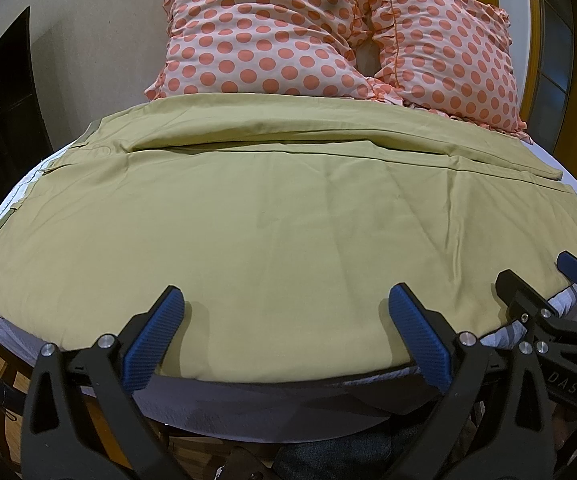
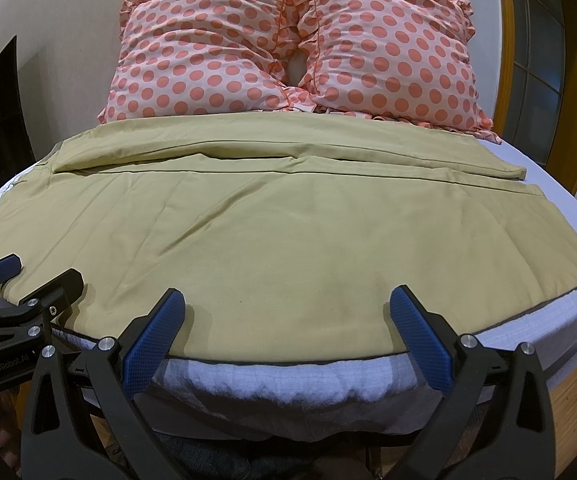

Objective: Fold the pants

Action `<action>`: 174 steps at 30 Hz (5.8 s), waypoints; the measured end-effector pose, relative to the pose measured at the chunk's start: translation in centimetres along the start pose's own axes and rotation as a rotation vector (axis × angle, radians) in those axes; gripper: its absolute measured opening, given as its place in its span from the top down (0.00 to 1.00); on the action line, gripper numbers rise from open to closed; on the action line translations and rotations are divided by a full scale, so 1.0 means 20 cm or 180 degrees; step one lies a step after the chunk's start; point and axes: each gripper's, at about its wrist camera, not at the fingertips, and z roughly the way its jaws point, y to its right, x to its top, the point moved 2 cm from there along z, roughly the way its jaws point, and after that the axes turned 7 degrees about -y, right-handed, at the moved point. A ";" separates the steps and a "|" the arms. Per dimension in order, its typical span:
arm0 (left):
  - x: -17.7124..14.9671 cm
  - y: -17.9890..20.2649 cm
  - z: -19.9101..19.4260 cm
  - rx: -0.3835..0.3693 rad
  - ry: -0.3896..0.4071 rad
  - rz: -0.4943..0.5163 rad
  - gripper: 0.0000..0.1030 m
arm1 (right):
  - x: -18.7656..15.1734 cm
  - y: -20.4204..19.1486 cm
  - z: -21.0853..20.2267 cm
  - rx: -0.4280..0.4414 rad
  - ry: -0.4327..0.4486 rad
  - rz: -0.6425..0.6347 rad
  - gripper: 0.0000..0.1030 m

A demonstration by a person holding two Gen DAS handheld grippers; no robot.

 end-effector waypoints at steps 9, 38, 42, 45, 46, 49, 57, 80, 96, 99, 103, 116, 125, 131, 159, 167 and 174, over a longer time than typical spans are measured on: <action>0.00 0.00 0.00 0.0000 0.0002 0.0000 0.02 | 0.00 0.00 0.00 0.0000 0.0012 -0.0001 0.01; 0.04 -0.02 0.00 -0.0074 -0.0110 0.0080 0.02 | 0.10 0.14 0.00 0.0169 -0.0046 -0.0114 0.01; 0.14 -0.05 -0.04 0.0172 0.0075 0.0122 0.02 | 0.44 0.43 0.01 -0.0083 0.0025 0.0273 0.01; 0.26 -0.08 -0.06 0.0246 0.0212 0.0127 0.02 | 0.72 0.64 0.12 -0.0277 -0.0080 0.0656 0.01; 0.28 -0.09 -0.07 0.0237 0.0242 0.0123 0.02 | 0.84 0.73 0.20 -0.0392 -0.0123 0.0822 0.01; 0.39 -0.11 -0.07 0.0256 0.0346 0.0113 0.02 | 1.10 0.93 0.47 -0.0733 -0.0293 0.1167 0.14; 0.52 -0.19 -0.02 0.0235 0.0433 0.0076 0.02 | 1.45 1.39 1.21 -0.1356 -0.0869 0.2199 0.38; 0.48 -0.40 0.00 0.0014 0.0371 -0.0417 0.02 | 0.99 1.78 0.85 -0.0067 0.0497 0.2596 0.97; 0.44 -0.40 -0.20 -0.0038 0.0587 -0.0405 0.02 | 0.19 1.36 0.22 0.0726 -0.0112 0.2833 0.57; 0.43 -0.42 -0.20 -0.0008 0.0553 -0.0437 0.02 | 0.16 1.31 0.23 0.0797 -0.0289 0.2905 0.57; 0.43 -0.43 -0.17 -0.0025 0.0490 -0.0394 0.02 | 0.10 1.29 0.26 0.0881 -0.0428 0.3159 0.57; 0.73 -0.65 0.05 -0.0719 0.0162 -0.0839 0.02 | 0.18 1.50 0.28 0.1337 0.0709 0.3215 0.98; 1.03 -0.81 0.51 -0.0649 -0.0573 -0.1368 0.10 | 0.19 1.53 0.10 0.1381 0.1046 0.3015 0.98; 1.10 -0.86 0.74 -0.0502 -0.0820 -0.1511 0.50 | 0.22 1.52 0.10 0.1382 0.1084 0.2987 0.98; -0.13 -0.75 -0.20 -0.0791 -0.0023 -0.1430 0.50 | -0.16 1.64 -0.11 0.0352 0.0876 0.2921 0.56; -0.20 -0.76 -0.22 -0.0801 -0.0028 -0.1411 0.39 | -0.27 1.75 -0.07 -0.0107 0.0826 0.3033 0.47; -0.27 -0.83 -0.24 -0.0774 -0.0014 -0.1487 0.36 | -0.21 1.59 0.01 0.0035 0.0862 0.2499 0.49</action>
